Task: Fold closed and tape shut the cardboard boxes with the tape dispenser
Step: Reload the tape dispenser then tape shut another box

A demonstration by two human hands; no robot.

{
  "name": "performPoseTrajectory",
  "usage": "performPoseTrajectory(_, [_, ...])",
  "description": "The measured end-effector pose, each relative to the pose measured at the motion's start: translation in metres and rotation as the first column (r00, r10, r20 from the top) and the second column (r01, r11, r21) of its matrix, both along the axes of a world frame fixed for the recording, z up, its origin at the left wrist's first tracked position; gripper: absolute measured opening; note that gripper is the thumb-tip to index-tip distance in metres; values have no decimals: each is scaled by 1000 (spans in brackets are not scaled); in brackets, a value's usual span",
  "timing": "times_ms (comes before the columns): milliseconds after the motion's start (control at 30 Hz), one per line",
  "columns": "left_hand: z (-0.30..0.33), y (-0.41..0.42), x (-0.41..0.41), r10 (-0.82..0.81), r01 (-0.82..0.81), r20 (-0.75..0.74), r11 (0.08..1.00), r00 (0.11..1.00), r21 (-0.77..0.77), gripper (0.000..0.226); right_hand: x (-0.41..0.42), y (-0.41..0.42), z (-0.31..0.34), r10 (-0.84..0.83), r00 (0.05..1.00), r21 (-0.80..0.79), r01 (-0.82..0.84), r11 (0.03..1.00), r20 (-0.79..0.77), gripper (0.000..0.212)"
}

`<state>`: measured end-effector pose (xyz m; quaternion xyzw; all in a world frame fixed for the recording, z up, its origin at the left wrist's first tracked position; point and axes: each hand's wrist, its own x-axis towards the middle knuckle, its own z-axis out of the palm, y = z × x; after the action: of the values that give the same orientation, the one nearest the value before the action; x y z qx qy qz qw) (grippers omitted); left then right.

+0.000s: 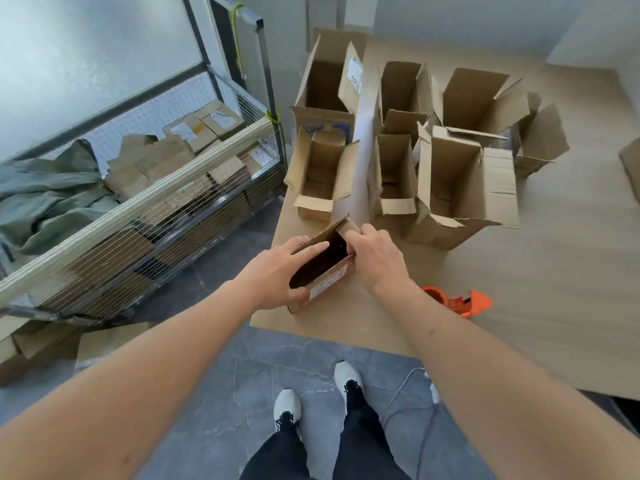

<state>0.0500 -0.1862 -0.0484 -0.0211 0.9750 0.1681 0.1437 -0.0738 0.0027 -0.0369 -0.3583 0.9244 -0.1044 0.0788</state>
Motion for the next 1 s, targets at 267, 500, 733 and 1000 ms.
performPoseTrajectory(267, [1,22,-15,305,-298,-114,952,945,75,67,35,55,-6,-355,930,76,362,929,-93,18])
performPoseTrajectory(500, [0,39,-35,560,-506,-127,808,819,301,39,33,73,-11,-359,913,-98,382,919,195,66])
performPoseTrajectory(733, [-2,47,-32,543,-500,-117,823,831,270,15,21,77,-26,-327,923,20,330,944,202,78])
performPoseTrajectory(1000, [-10,53,-33,378,-372,-26,919,925,132,35,22,77,-47,-311,939,-6,316,949,149,75])
